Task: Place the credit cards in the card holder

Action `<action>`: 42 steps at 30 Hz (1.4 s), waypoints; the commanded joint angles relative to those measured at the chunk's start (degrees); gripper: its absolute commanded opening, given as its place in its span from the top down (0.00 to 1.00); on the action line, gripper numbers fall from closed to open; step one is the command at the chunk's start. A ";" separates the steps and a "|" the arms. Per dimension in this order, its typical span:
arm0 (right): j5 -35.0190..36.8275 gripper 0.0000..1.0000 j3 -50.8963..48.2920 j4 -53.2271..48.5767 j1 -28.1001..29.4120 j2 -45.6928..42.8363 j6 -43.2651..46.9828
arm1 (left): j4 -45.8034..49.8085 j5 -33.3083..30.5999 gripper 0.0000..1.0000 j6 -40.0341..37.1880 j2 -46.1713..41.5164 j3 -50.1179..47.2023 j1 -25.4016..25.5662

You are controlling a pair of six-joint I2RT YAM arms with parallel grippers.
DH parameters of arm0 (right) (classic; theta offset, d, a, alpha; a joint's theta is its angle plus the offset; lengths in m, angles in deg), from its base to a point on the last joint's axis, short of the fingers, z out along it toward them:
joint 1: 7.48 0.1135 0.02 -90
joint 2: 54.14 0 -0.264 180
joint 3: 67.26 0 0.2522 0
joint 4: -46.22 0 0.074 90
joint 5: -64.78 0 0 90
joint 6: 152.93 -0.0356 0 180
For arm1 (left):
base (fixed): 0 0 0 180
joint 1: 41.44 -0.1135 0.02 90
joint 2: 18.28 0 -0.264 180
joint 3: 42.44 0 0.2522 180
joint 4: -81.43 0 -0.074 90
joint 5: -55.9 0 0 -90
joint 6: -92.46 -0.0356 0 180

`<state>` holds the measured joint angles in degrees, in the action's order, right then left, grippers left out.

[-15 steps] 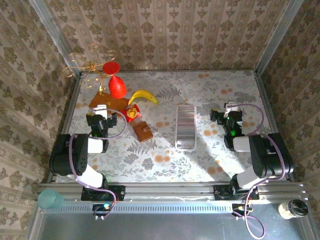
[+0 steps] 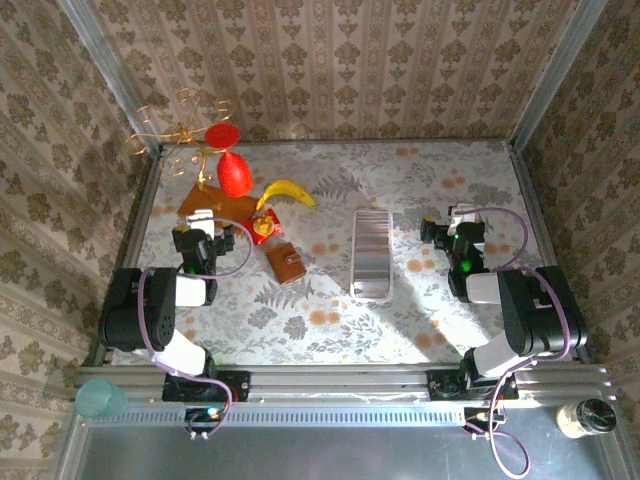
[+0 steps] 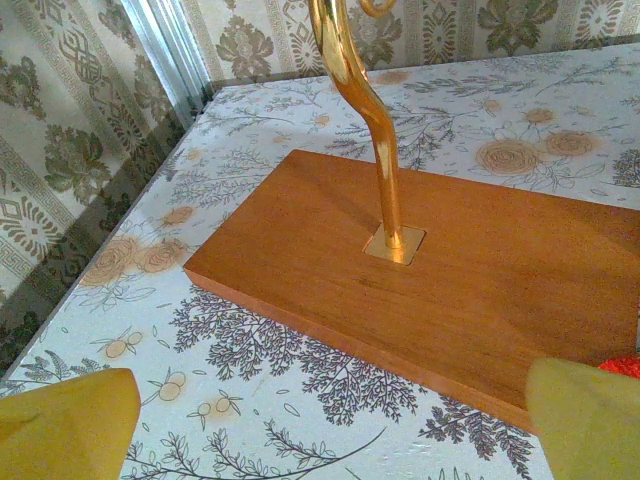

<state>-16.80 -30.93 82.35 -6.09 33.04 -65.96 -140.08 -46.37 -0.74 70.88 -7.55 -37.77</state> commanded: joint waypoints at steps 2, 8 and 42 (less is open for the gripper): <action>1.37 0.00 0.28 -0.23 0.28 0.27 -0.31 | 0.00 -0.16 0.00 1.01 0.13 0.32 -0.42; 1.41 0.00 0.25 -0.16 0.28 0.27 -0.27 | -0.02 -0.12 0.00 1.04 0.13 0.27 -0.43; -19.34 0.05 22.53 -73.09 -0.44 -40.04 -26.71 | 73.45 23.64 0.00 43.02 -48.74 8.71 -8.70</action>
<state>-24.67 -12.46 17.26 -7.16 -9.41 -89.08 -74.72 -33.91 35.30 23.63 2.83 -45.40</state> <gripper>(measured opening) 0.965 0.999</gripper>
